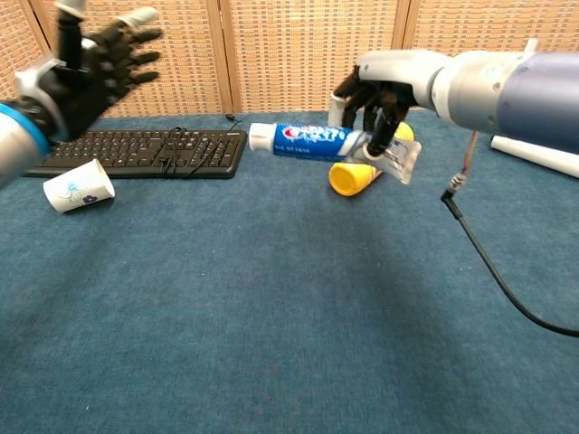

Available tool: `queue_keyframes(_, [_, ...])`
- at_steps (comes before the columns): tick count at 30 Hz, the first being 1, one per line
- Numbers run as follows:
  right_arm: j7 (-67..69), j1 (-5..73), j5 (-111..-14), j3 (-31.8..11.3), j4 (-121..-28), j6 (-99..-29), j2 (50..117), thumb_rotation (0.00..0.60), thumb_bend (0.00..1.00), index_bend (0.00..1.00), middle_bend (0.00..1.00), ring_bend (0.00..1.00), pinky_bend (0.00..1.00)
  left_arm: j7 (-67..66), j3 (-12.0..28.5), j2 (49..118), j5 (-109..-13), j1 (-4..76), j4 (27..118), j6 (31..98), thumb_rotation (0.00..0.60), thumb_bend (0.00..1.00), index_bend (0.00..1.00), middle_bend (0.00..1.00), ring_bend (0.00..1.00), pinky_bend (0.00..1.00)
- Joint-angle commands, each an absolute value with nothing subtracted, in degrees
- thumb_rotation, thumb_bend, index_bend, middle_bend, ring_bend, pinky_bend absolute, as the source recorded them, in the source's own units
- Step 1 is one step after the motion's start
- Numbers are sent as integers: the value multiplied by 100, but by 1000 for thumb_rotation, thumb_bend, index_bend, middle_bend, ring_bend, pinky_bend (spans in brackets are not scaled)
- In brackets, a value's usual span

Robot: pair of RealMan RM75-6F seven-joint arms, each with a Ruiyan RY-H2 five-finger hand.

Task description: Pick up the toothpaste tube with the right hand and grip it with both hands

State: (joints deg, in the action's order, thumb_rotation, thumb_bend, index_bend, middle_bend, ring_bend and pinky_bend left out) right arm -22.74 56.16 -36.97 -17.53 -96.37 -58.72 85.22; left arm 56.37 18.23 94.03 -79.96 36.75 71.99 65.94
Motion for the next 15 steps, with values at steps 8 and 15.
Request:
queue_keyframes(8, [-2208, 5277, -3936, -1176, -9145, -5855, 8805, 600, 743, 735, 715, 665, 657, 4337, 1157, 8440, -8561, 3039, 6464, 7222, 196, 0, 0, 0, 0, 0])
queue_keyframes(15, [-2209, 5131, -3983, -952, -8653, -5793, 9221, 600, 103, 140, 128, 153, 139, 3588, 930, 8000, -8480, 2604, 6534, 7502, 290, 0, 0, 0, 0, 0])
